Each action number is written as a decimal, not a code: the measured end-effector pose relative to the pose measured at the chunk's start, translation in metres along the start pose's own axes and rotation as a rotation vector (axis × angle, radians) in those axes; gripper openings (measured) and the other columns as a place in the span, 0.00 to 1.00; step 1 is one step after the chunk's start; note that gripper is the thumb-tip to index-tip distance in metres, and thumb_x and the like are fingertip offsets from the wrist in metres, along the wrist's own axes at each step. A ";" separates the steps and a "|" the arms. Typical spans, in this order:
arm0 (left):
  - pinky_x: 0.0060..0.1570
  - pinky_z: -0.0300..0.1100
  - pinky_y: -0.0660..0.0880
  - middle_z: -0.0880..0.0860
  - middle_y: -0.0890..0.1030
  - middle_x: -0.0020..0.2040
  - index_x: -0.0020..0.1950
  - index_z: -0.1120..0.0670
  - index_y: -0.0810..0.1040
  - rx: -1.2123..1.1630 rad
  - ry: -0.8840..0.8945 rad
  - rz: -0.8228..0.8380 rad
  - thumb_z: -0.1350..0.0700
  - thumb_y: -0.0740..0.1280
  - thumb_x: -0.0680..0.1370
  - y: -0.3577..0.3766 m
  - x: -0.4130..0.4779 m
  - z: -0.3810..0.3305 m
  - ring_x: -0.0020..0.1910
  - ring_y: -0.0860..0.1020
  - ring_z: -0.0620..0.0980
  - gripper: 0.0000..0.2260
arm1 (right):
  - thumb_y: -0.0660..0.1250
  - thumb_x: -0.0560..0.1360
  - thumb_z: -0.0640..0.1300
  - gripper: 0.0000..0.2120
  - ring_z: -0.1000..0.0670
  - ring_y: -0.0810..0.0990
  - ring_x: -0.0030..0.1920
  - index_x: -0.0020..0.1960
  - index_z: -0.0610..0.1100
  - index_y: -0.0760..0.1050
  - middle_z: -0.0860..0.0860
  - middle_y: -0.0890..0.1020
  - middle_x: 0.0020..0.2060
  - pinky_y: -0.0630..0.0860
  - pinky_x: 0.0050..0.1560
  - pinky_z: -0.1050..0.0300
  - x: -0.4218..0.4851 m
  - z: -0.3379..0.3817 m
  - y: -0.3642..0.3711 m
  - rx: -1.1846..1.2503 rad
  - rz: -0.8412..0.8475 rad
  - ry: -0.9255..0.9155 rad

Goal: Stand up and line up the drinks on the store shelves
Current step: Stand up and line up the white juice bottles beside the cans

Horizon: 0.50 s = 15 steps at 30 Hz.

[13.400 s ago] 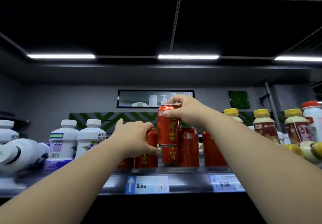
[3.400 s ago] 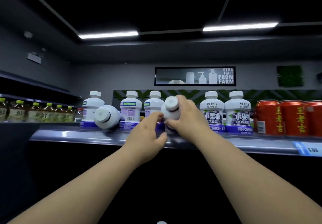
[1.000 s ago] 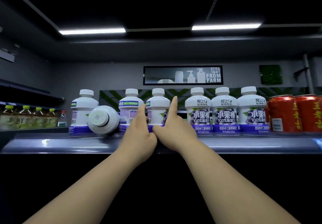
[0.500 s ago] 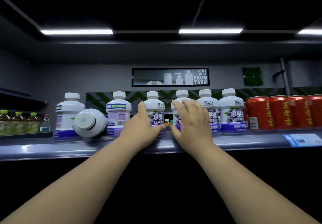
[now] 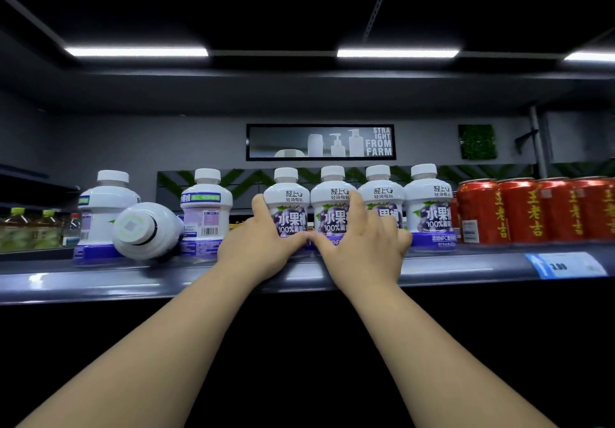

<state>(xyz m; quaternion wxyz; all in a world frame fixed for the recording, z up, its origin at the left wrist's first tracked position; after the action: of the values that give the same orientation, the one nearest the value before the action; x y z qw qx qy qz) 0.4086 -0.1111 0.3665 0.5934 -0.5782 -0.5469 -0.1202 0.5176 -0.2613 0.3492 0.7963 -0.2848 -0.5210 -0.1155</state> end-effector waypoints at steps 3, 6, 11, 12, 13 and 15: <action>0.47 0.51 0.76 0.55 0.81 0.58 0.72 0.53 0.52 0.005 0.017 -0.019 0.25 0.62 0.69 -0.002 -0.002 0.001 0.55 0.80 0.58 0.44 | 0.58 0.73 0.74 0.45 0.43 0.69 0.62 0.80 0.52 0.48 0.49 0.76 0.62 0.59 0.55 0.46 -0.001 -0.001 -0.001 0.005 0.007 0.009; 0.45 0.50 0.75 0.54 0.82 0.57 0.72 0.52 0.52 0.002 0.026 -0.034 0.27 0.63 0.71 -0.004 -0.004 0.002 0.55 0.80 0.58 0.42 | 0.59 0.73 0.72 0.44 0.43 0.69 0.62 0.79 0.52 0.48 0.49 0.76 0.62 0.57 0.54 0.46 -0.001 -0.001 -0.001 0.030 0.010 0.019; 0.45 0.49 0.74 0.54 0.81 0.59 0.78 0.52 0.46 0.039 0.013 -0.040 0.26 0.59 0.71 -0.003 -0.009 0.000 0.56 0.79 0.57 0.46 | 0.57 0.72 0.74 0.46 0.43 0.70 0.62 0.79 0.50 0.48 0.49 0.78 0.61 0.58 0.54 0.45 0.001 -0.001 -0.001 -0.005 0.040 0.049; 0.46 0.49 0.74 0.54 0.80 0.61 0.78 0.52 0.46 0.036 0.009 -0.040 0.25 0.59 0.71 -0.003 -0.009 0.001 0.58 0.79 0.57 0.47 | 0.57 0.71 0.75 0.47 0.43 0.70 0.62 0.79 0.49 0.48 0.49 0.78 0.61 0.58 0.54 0.45 0.001 0.000 0.000 -0.012 0.048 0.054; 0.47 0.49 0.74 0.54 0.79 0.63 0.79 0.51 0.46 0.028 0.008 -0.042 0.24 0.58 0.71 -0.004 -0.010 0.001 0.60 0.78 0.57 0.48 | 0.56 0.71 0.76 0.48 0.43 0.70 0.61 0.79 0.49 0.47 0.49 0.78 0.61 0.58 0.54 0.45 0.002 0.000 0.000 -0.021 0.061 0.058; 0.50 0.51 0.74 0.55 0.76 0.66 0.79 0.51 0.45 0.023 0.005 -0.041 0.23 0.58 0.69 -0.004 -0.011 0.001 0.62 0.76 0.57 0.49 | 0.55 0.70 0.77 0.51 0.43 0.69 0.62 0.80 0.47 0.43 0.49 0.77 0.62 0.59 0.55 0.44 0.002 0.000 0.000 -0.040 0.082 0.062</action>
<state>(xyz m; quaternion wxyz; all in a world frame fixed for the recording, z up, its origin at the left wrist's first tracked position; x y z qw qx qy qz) 0.4006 -0.1169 0.3601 0.5987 -0.5599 -0.5584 -0.1274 0.5183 -0.2608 0.3516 0.8103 -0.3180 -0.4815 -0.1021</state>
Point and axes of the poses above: each hand's wrist, its own x-axis towards the middle knuckle, its own y-axis out of the palm, z = x × y, the point moved 7 cm from there along x, towards the middle knuckle
